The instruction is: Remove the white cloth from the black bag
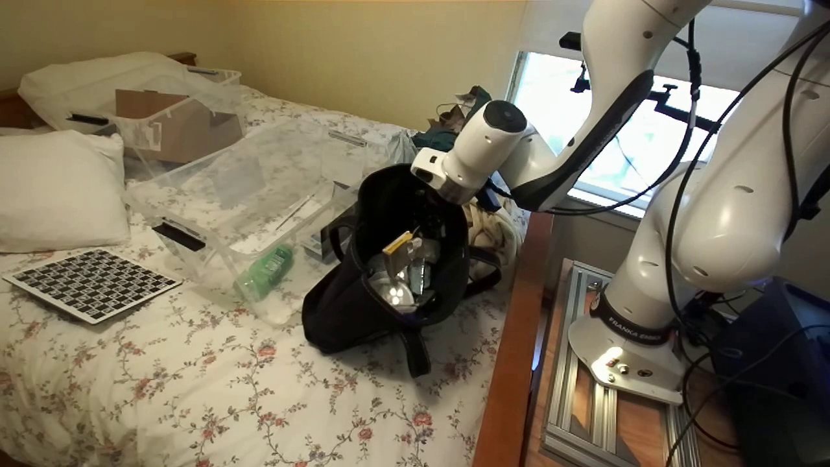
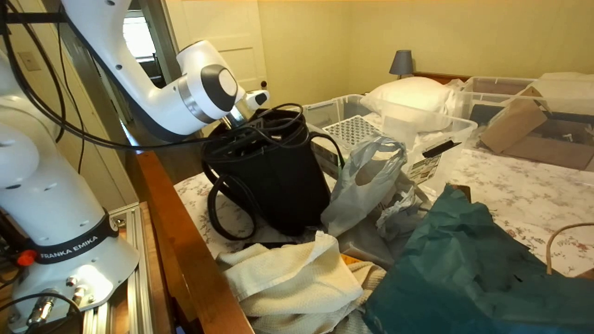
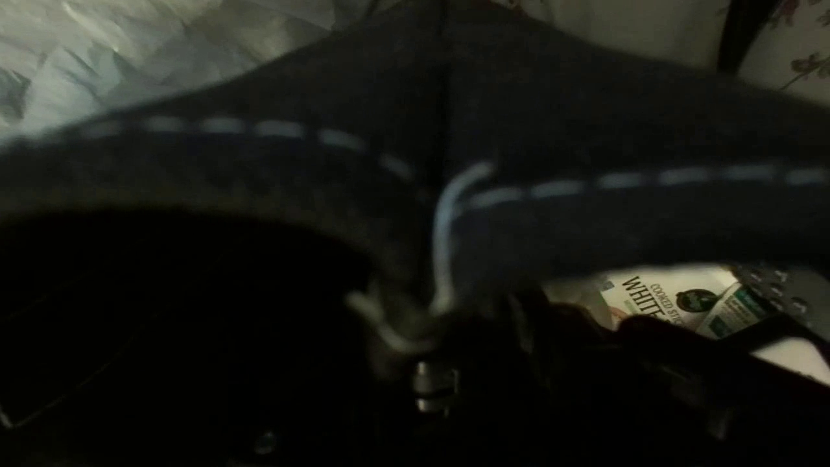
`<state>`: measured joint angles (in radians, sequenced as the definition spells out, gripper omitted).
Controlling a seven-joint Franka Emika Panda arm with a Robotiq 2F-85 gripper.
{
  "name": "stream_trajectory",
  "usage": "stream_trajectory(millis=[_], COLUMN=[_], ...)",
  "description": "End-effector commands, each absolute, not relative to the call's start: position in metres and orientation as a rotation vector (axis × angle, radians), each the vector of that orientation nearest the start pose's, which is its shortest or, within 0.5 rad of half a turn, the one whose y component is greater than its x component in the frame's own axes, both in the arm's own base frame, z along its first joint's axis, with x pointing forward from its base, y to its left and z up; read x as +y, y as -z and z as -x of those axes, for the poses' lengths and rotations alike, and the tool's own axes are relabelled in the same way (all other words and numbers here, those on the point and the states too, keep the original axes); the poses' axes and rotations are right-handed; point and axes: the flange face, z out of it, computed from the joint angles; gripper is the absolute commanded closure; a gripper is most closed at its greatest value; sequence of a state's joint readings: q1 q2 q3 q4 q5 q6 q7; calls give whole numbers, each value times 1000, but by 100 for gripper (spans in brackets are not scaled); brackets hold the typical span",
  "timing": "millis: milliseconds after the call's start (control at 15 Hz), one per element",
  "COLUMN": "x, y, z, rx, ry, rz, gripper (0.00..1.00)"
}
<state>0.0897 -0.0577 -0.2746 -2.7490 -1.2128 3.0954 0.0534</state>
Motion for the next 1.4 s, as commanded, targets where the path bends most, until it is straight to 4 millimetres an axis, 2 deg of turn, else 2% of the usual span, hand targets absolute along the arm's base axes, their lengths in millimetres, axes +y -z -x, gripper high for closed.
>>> stream_trajectory(millis=[0, 267, 333, 400, 533, 600, 733, 800, 1067, 1333], x=[9, 8, 8, 8, 8, 7, 7, 7, 7, -2], y=[-250, -256, -256, -255, -255, -255, -256, -256, -256, -249], z=[-390, -393, -393, -393, -394, -394, -394, -394, -395, -400], rx=[-1595, -1612, -1615, -1616, -1615, -1617, -1614, -1612, -1592, -1331], ry=[537, 550, 548, 546, 543, 542, 542, 542, 548, 518], rz=[2963, 2965, 2966, 2965, 2966, 2967, 2968, 2969, 2974, 3067], gripper=[98, 95, 85, 67, 56, 89, 93, 100, 100, 100])
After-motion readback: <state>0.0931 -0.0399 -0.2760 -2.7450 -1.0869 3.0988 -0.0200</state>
